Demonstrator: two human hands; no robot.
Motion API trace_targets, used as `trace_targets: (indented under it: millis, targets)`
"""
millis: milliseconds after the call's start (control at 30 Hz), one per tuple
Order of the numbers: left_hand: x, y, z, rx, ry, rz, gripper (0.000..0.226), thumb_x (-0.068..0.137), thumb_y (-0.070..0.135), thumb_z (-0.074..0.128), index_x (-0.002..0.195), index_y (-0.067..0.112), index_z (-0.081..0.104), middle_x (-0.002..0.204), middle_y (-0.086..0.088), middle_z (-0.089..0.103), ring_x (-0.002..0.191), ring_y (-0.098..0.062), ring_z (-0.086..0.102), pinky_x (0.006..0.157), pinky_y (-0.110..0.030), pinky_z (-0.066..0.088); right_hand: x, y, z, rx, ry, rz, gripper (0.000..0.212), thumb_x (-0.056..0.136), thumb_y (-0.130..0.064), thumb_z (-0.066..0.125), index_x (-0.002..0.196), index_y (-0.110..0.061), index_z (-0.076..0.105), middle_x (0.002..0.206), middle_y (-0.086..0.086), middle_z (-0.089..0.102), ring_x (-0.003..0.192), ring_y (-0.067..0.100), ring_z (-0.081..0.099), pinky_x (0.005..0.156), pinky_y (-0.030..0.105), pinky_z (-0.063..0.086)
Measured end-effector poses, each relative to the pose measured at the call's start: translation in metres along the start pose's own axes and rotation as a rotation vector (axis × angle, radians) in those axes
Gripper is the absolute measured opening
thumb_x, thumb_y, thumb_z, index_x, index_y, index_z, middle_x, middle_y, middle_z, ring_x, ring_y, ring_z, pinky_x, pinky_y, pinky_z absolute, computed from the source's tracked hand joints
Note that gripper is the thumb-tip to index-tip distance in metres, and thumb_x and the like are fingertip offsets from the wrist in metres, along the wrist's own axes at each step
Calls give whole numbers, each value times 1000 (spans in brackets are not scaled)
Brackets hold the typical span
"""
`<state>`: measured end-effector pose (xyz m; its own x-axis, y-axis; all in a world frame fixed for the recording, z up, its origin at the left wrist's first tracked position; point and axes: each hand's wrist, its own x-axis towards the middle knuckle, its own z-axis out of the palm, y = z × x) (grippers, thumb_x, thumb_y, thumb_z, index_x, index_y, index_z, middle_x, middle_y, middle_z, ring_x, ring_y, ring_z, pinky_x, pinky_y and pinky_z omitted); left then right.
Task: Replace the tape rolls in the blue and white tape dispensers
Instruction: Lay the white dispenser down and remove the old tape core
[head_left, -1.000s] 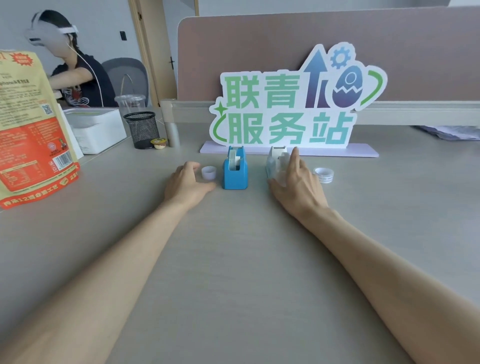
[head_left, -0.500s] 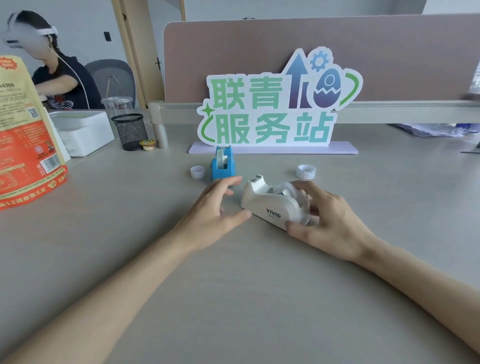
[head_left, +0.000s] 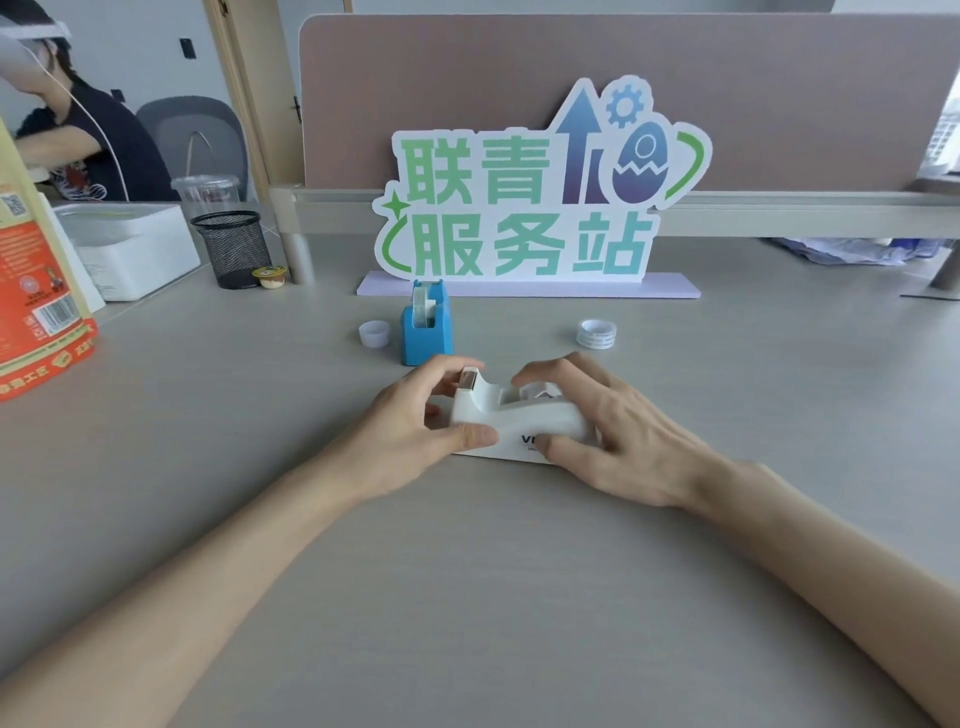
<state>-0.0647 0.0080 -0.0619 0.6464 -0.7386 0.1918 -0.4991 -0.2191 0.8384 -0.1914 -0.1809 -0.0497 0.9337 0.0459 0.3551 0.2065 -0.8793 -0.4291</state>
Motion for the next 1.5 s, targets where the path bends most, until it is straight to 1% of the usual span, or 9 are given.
trace_targets:
  millis: [333, 500, 733, 800, 900, 1067, 1167, 1367, 1500]
  targets:
    - [0, -1, -1, 5, 12, 6, 56, 62, 48, 78, 113, 51, 53, 121, 17, 57, 112, -12, 60, 98, -40, 51, 1, 1, 4, 9, 67, -26, 37, 80, -33, 59, 115, -36, 47, 108, -7, 55, 87, -2, 52, 73, 9, 37]
    - [-1, 1, 0, 5, 16, -5, 55, 67, 42, 80, 114, 49, 53, 120, 17, 57, 109, -14, 61, 96, -40, 52, -5, -2, 2, 91, 324, -29, 27, 90, -34, 55, 111, -21, 66, 107, -10, 66, 92, -4, 59, 81, 12, 43]
    - [-1, 7, 6, 46, 74, 9, 52, 77, 30, 77, 122, 34, 52, 111, 24, 53, 97, -3, 57, 84, -17, 48, -4, -6, -2, 257, 531, 128, 20, 91, -10, 64, 89, -26, 74, 84, -40, 67, 85, -10, 63, 76, 4, 42]
    - [2, 9, 9, 72, 93, 15, 51, 79, 29, 75, 124, 30, 51, 108, 26, 50, 95, 5, 52, 78, -7, 42, -2, -8, -5, 299, 629, 152, 19, 92, -12, 62, 91, -29, 71, 84, -35, 69, 83, -7, 64, 75, 5, 44]
    - [11, 10, 13, 104, 125, 18, 50, 82, 30, 72, 127, 26, 48, 116, 18, 51, 101, 1, 50, 75, -1, 38, -3, -13, -10, 426, 730, 179, 11, 94, -17, 61, 97, -18, 71, 90, -11, 74, 87, 6, 68, 86, 27, 54]
    - [19, 8, 17, 211, 160, 18, 54, 86, 37, 66, 133, 26, 42, 125, 13, 49, 112, -11, 52, 93, -28, 45, -10, -21, 3, 479, 459, 242, 8, 87, -19, 70, 94, -21, 73, 86, -8, 76, 77, 10, 71, 79, 42, 58]
    - [19, 2, 16, 231, 133, 9, 64, 88, 38, 63, 143, 25, 33, 140, 10, 45, 124, -11, 49, 101, -28, 40, -10, -14, 10, 410, 282, 309, 6, 84, -23, 73, 90, -22, 75, 78, -10, 75, 71, 13, 69, 74, 43, 57]
    - [11, 2, 15, 327, 204, 103, 57, 92, 30, 58, 143, 21, 34, 147, 6, 39, 136, -11, 37, 108, -27, 33, -9, -10, 11, 353, 246, 349, 8, 86, -25, 70, 91, -22, 75, 89, -7, 77, 84, 22, 71, 81, 42, 56]
    - [-4, 11, 16, 442, 368, 333, 25, 88, 34, 56, 110, 21, 54, 110, 8, 55, 103, -7, 50, 80, -36, 49, -8, -10, 10, 432, 269, 394, 9, 85, -21, 71, 93, -18, 72, 86, -5, 76, 77, 23, 71, 73, 39, 58]
